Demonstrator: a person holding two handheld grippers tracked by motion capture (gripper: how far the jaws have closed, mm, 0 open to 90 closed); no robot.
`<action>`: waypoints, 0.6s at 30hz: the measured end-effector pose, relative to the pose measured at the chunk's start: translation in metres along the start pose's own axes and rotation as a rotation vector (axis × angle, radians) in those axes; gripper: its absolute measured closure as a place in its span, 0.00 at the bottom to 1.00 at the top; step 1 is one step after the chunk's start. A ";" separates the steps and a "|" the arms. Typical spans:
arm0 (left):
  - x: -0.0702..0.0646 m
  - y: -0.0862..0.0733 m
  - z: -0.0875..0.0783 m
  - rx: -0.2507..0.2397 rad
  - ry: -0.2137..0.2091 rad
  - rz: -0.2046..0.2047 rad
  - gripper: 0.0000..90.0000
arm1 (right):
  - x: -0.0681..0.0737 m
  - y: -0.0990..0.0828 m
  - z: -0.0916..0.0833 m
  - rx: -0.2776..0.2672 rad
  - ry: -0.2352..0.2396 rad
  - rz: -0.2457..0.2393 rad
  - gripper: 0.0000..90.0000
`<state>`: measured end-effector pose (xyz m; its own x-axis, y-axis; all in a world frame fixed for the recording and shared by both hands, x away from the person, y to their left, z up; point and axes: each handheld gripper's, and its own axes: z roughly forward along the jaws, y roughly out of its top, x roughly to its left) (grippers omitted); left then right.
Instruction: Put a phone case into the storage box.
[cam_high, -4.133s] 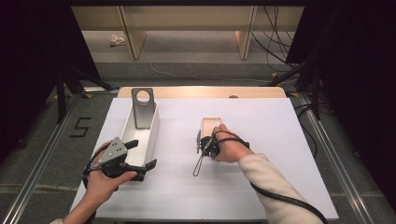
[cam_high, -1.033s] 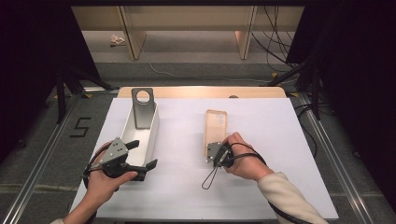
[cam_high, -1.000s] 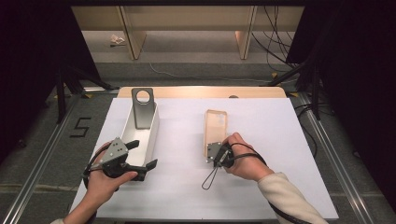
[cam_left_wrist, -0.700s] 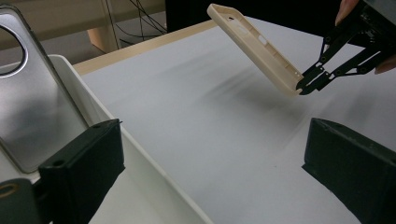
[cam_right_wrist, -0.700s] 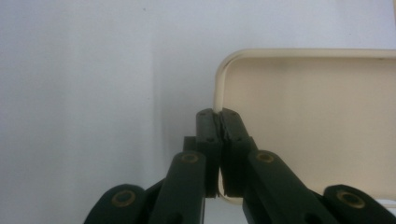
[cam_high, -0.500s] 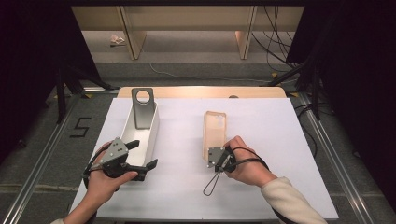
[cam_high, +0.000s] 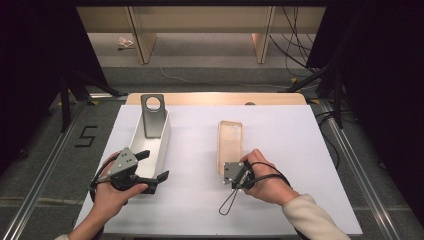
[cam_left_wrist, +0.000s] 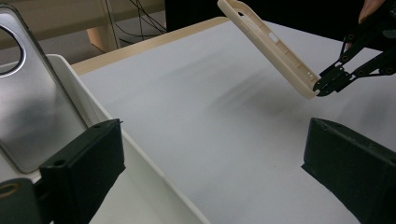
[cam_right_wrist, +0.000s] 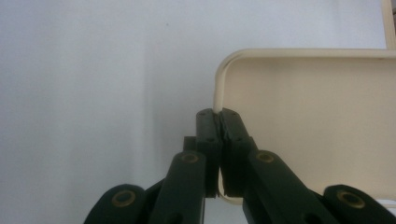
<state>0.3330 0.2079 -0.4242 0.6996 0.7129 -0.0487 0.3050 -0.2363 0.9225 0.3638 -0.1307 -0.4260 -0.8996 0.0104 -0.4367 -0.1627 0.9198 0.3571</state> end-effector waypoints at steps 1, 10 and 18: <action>0.000 0.000 0.000 0.001 0.001 0.001 0.05 | 0.001 0.000 -0.001 0.007 0.006 0.008 0.98; -0.002 0.003 0.002 0.004 -0.004 -0.002 0.06 | 0.010 0.002 -0.006 -0.010 0.001 -0.010 0.98; -0.006 0.013 0.010 0.037 0.001 -0.021 0.11 | 0.018 0.002 -0.012 -0.032 0.001 -0.015 0.98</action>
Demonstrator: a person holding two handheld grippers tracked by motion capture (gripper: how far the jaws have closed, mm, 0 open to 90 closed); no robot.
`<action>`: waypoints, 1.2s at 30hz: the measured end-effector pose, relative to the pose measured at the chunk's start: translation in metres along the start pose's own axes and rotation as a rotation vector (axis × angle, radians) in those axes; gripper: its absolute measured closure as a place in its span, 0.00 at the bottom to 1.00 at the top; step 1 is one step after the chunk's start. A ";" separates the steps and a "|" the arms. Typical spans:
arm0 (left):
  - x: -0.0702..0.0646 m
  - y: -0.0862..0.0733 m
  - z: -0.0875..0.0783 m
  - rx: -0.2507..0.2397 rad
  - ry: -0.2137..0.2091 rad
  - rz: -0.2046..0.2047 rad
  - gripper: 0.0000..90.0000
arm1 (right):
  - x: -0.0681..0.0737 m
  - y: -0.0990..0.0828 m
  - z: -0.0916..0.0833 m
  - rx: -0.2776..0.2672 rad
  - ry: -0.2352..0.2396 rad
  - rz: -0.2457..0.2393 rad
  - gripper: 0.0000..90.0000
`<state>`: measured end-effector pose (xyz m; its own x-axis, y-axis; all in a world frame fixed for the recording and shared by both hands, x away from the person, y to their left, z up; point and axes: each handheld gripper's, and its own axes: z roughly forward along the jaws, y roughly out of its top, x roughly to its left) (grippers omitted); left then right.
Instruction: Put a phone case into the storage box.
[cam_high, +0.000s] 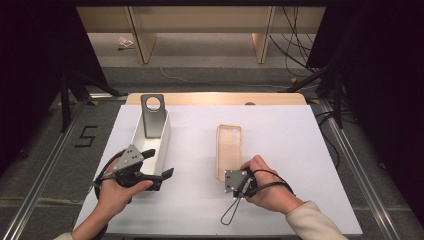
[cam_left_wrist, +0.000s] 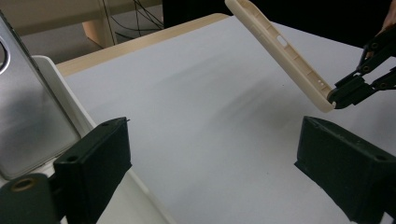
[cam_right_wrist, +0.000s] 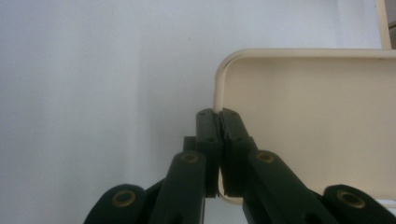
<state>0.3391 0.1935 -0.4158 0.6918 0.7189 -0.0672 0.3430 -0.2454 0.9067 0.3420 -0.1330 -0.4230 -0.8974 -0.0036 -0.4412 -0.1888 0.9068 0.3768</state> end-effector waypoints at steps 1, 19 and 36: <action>0.000 0.002 0.001 -0.003 -0.003 -0.003 0.12 | 0.001 0.000 -0.001 -0.006 -0.003 -0.002 0.98; -0.015 0.036 0.037 0.008 -0.058 -0.015 0.16 | 0.022 0.003 -0.009 -0.041 0.001 -0.022 0.98; -0.033 0.058 0.075 0.036 -0.108 -0.031 0.19 | 0.031 0.010 -0.012 -0.064 0.006 -0.035 0.98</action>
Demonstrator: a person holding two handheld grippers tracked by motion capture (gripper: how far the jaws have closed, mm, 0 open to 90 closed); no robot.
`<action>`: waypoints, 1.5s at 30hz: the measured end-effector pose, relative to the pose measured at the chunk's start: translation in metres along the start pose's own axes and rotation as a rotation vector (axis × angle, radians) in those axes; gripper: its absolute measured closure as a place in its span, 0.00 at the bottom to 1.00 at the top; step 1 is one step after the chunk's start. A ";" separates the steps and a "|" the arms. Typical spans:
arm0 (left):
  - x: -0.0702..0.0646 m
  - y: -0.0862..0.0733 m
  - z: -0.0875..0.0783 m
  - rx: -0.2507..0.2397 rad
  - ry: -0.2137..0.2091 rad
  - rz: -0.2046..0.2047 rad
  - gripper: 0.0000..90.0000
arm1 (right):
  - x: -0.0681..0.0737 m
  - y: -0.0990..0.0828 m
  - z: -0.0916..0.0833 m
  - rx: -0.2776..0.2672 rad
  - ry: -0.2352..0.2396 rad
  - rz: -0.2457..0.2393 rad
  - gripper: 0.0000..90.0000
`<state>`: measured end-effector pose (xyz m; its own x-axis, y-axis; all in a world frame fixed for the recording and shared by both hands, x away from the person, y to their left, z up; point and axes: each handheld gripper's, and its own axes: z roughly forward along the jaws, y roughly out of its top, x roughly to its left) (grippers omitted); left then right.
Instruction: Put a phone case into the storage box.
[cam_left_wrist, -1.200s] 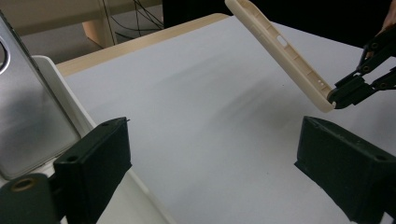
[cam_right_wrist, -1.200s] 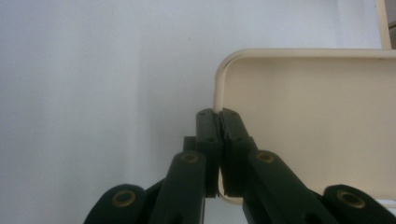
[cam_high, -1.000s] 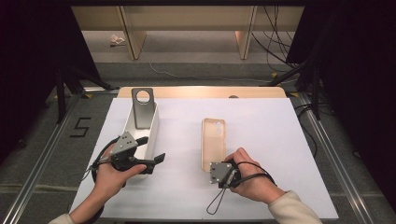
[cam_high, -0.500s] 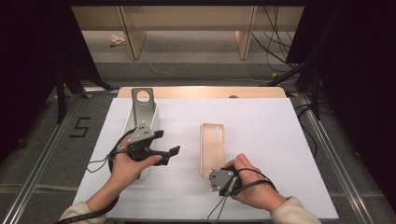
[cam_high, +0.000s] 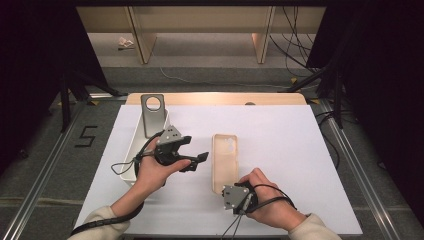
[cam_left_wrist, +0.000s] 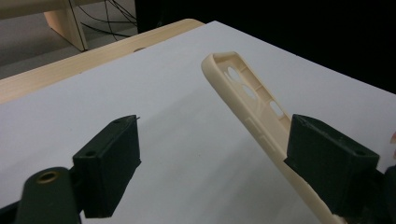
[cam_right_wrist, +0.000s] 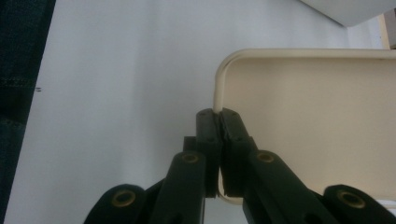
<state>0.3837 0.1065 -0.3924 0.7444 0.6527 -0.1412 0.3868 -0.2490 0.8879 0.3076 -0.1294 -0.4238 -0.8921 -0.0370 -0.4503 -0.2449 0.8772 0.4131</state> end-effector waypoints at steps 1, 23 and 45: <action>-0.001 0.001 0.002 0.000 0.000 -0.006 0.19 | 0.001 0.000 0.000 0.006 0.002 0.005 0.98; -0.003 0.008 0.028 0.022 -0.083 -0.117 0.51 | 0.004 0.006 0.000 -0.014 -0.013 -0.024 0.98; -0.014 0.012 0.024 -0.044 -0.170 -0.173 0.84 | 0.005 0.006 0.004 -0.004 -0.009 -0.030 0.98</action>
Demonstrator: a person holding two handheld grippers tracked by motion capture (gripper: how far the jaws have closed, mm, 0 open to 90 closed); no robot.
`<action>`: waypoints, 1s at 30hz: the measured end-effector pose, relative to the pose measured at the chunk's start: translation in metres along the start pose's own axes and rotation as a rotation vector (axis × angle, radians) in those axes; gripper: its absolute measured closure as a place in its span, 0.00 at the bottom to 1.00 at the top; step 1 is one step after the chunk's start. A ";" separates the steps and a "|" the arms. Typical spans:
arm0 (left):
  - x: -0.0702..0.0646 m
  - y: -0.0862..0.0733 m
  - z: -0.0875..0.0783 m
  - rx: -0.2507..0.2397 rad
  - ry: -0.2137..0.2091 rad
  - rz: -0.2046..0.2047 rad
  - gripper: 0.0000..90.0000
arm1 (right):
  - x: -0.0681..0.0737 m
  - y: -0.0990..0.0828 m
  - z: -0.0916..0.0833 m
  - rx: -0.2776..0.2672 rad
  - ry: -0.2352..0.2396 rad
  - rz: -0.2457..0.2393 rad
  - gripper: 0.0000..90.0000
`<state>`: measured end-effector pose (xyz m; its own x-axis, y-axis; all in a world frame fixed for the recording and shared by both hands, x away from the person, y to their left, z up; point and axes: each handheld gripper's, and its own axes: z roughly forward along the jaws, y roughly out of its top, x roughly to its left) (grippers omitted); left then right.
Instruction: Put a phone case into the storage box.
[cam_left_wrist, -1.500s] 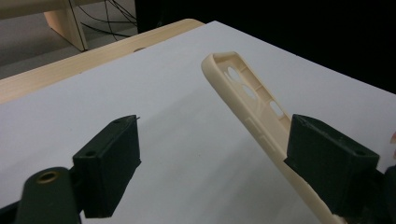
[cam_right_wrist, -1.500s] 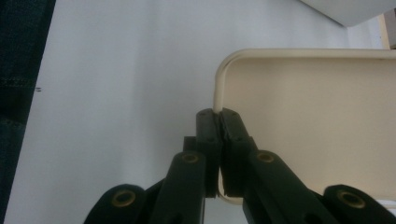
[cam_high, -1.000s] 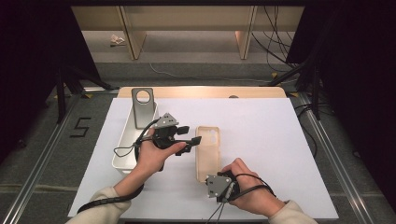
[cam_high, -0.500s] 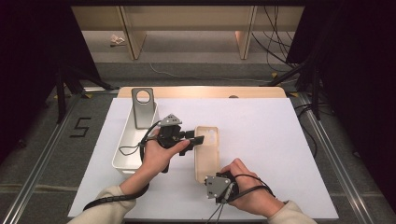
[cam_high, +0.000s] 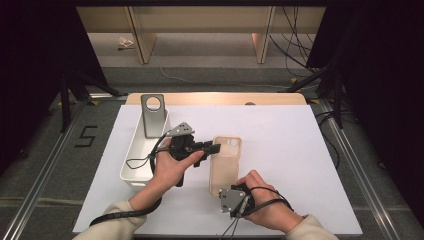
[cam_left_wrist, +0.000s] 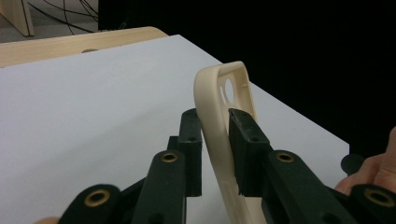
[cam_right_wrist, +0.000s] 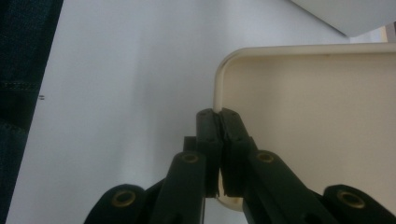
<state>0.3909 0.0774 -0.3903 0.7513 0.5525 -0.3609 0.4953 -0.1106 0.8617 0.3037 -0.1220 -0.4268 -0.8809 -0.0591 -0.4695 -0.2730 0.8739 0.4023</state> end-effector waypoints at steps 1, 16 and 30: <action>-0.001 0.000 0.000 -0.001 -0.008 -0.003 0.85 | 0.000 0.000 0.000 0.001 0.000 0.001 0.98; -0.017 0.003 -0.003 -0.015 -0.044 0.060 0.91 | -0.001 -0.002 0.003 -0.006 -0.009 0.039 0.96; -0.013 0.005 -0.008 -0.032 -0.016 0.085 0.91 | -0.009 -0.007 -0.004 -0.096 -0.042 0.185 0.76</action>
<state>0.3800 0.0759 -0.3790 0.7969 0.5291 -0.2917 0.4156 -0.1295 0.9003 0.3118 -0.1299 -0.4223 -0.9029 0.1204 -0.4125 -0.1453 0.8179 0.5568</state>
